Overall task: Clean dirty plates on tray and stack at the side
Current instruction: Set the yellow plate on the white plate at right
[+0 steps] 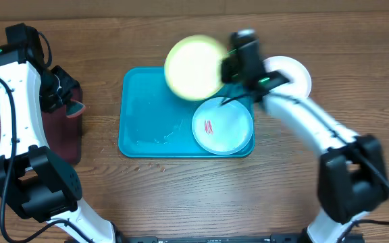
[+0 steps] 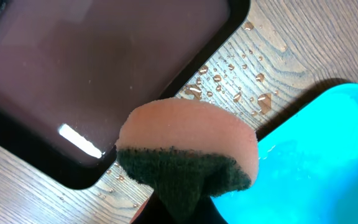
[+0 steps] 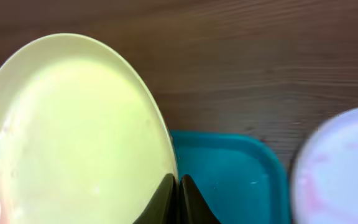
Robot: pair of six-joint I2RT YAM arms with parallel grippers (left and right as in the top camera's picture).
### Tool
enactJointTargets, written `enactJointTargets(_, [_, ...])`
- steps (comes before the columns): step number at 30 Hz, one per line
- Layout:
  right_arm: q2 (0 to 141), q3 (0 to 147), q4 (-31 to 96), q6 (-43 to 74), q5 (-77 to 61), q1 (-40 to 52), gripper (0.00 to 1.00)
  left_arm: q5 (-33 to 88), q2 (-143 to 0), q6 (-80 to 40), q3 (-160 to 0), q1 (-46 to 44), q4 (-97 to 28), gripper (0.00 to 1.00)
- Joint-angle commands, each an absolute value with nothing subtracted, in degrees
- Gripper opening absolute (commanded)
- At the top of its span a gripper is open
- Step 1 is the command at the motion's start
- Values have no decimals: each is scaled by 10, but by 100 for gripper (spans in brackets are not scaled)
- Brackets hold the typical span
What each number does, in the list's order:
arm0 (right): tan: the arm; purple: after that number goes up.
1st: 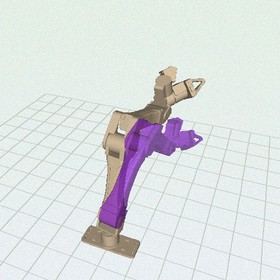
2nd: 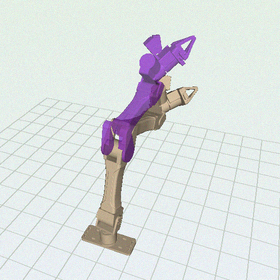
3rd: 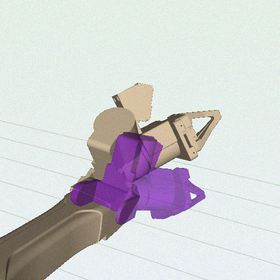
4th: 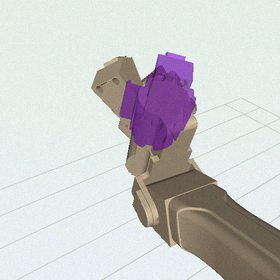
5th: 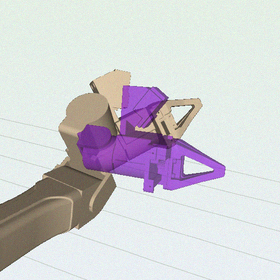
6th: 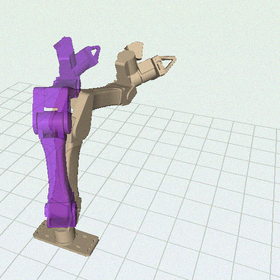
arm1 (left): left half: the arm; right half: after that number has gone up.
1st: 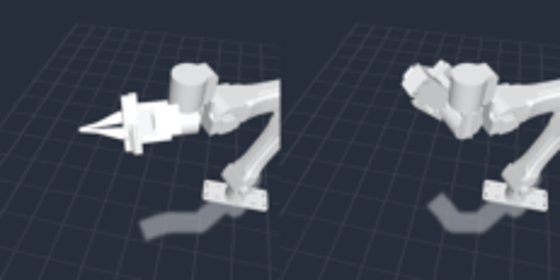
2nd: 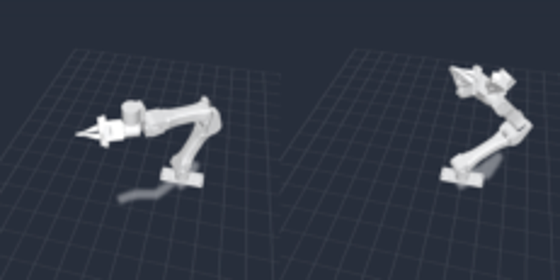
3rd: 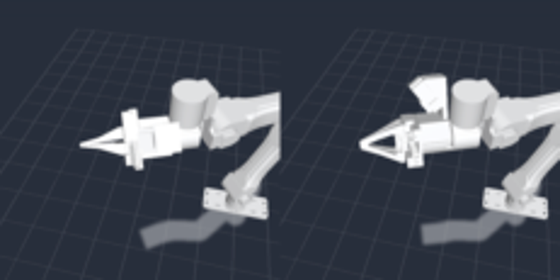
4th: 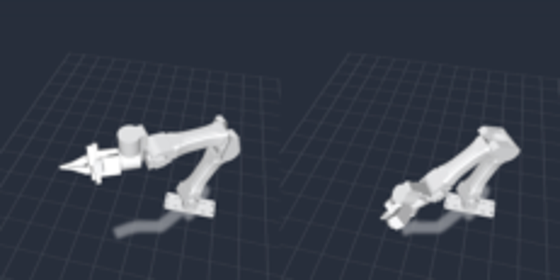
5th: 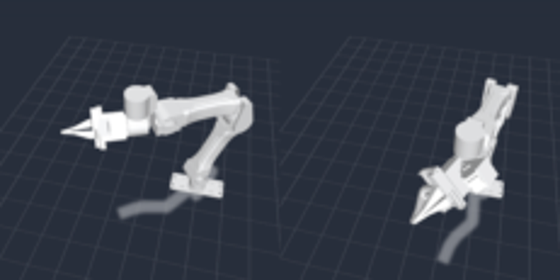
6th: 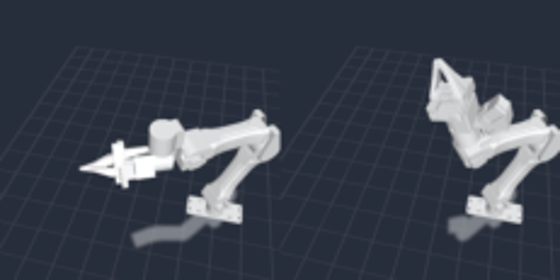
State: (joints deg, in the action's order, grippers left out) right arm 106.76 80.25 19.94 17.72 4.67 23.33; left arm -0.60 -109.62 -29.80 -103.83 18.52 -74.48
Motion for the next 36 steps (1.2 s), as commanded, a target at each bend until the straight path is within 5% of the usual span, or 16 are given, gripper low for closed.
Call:
enactJointTargets(1, [1027, 807, 233, 230, -116, 123, 4, 1, -1094, -289, -1035, 186, -739, 4])
enactJointTargets(11, [1027, 793, 363, 226, 13, -62, 4, 1, -1094, -289, -1035, 179, -734, 4])
enactJointTargets(23, [1033, 722, 285, 225, 15, -90, 12, -1, -1094, -282, -1035, 154, -734, 4])
enactJointTargets(29, [1043, 720, 283, 212, -69, -87, 15, -1, -1094, -282, -1035, 153, -734, 4])
enactJointTargets(36, [1058, 720, 287, 37, -274, -27, 28, -1, -1094, -282, -1035, 152, -734, 4])
